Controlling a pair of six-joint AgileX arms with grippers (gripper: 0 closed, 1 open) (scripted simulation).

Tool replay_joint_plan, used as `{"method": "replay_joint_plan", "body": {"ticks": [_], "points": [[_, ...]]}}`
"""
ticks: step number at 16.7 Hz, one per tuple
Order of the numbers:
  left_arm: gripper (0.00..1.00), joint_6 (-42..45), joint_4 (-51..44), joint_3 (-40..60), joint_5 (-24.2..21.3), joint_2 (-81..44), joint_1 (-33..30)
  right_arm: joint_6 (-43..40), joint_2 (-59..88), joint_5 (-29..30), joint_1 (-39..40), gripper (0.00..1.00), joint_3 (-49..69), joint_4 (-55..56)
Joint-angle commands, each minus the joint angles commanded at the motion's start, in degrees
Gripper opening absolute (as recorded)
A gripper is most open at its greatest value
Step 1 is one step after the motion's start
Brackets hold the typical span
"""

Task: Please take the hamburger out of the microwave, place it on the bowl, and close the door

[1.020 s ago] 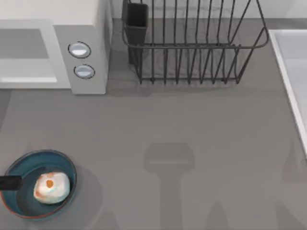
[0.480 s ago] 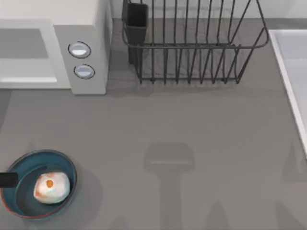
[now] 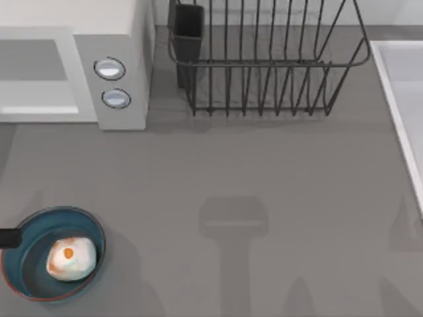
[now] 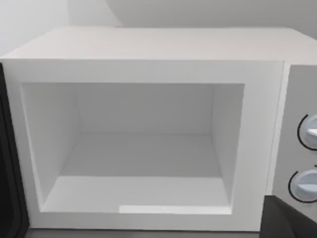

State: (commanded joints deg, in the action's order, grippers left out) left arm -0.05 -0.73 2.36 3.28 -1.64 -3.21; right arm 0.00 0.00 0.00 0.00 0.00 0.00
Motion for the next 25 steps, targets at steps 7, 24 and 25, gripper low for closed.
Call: {"method": "replay_joint_plan", "body": {"ticks": [7,24,25], "points": [[0.00,1.4,-1.2,2.0,-1.0,-1.7,1.5,0.0,0.0,0.0,0.0,1.00,0.0,0.0],[0.00,44.3,-35.9,64.3,-34.8,-82.5,52.9,0.0,0.0,0.0,0.0,1.00,0.0,0.0],[0.00,46.4,-37.6,67.4,-36.5,-86.6,55.4,0.0,0.0,0.0,0.0,1.00,0.0,0.0]]}}
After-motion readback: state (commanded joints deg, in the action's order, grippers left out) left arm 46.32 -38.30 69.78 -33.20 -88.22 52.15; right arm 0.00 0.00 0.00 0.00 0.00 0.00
